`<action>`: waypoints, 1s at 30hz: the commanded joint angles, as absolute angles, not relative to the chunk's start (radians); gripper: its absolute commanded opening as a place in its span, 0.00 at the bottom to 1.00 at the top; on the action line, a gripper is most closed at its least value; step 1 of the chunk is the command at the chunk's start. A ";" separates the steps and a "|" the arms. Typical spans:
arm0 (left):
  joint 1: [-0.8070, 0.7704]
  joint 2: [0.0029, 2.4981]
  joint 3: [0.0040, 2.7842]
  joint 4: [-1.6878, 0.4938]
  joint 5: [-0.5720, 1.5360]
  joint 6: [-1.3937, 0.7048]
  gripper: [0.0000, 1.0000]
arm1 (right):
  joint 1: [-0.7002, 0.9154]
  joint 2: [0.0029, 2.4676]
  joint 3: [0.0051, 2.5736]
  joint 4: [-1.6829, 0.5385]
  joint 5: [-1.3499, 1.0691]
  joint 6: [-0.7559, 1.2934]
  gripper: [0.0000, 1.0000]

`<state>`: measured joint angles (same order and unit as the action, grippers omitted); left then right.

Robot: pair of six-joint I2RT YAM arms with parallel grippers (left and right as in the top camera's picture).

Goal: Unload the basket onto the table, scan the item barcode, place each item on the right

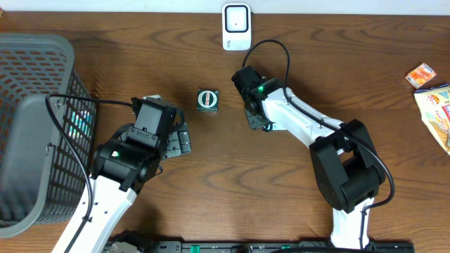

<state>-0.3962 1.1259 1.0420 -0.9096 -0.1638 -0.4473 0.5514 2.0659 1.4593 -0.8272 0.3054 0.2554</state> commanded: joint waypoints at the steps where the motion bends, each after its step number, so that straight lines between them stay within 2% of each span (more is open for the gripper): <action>1: -0.393 1.130 1.046 -0.912 -0.180 -0.445 0.98 | 0.590 2.053 1.472 -0.839 0.229 0.177 0.01; 9: -0.393 1.130 1.046 -0.912 -0.180 -0.445 0.98 | 0.663 2.053 1.499 -0.865 0.273 0.148 0.03; 11: -0.393 1.130 1.046 -0.912 -0.181 -0.445 0.98 | 0.665 2.053 1.530 -0.894 0.278 0.187 0.15; 16: -0.393 1.130 1.046 -0.912 -0.181 -0.445 0.98 | 0.647 2.053 1.650 -1.001 0.286 0.224 0.34; 18: -0.393 1.130 1.046 -0.912 -0.181 -0.445 0.98 | 0.631 2.053 1.701 -1.041 0.286 0.224 0.55; 23: -0.393 1.130 1.046 -0.912 -0.180 -0.445 0.98 | 0.562 2.053 1.778 -1.101 0.284 0.224 0.82; 25: -0.393 1.130 1.046 -0.912 -0.180 -0.445 0.98 | 0.527 2.053 1.779 -1.108 0.270 0.224 0.97; 26: -0.393 1.130 1.046 -0.912 -0.181 -0.445 0.98 | 0.509 2.053 1.779 -1.115 0.257 0.224 0.99; 30: -0.393 1.130 1.046 -0.912 -0.180 -0.445 0.98 | 0.425 2.053 1.778 -1.145 0.208 0.224 0.99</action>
<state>-0.3962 1.1259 1.0420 -0.9100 -0.1638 -0.4473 0.4835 2.0655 1.7672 -1.1343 0.2466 0.2173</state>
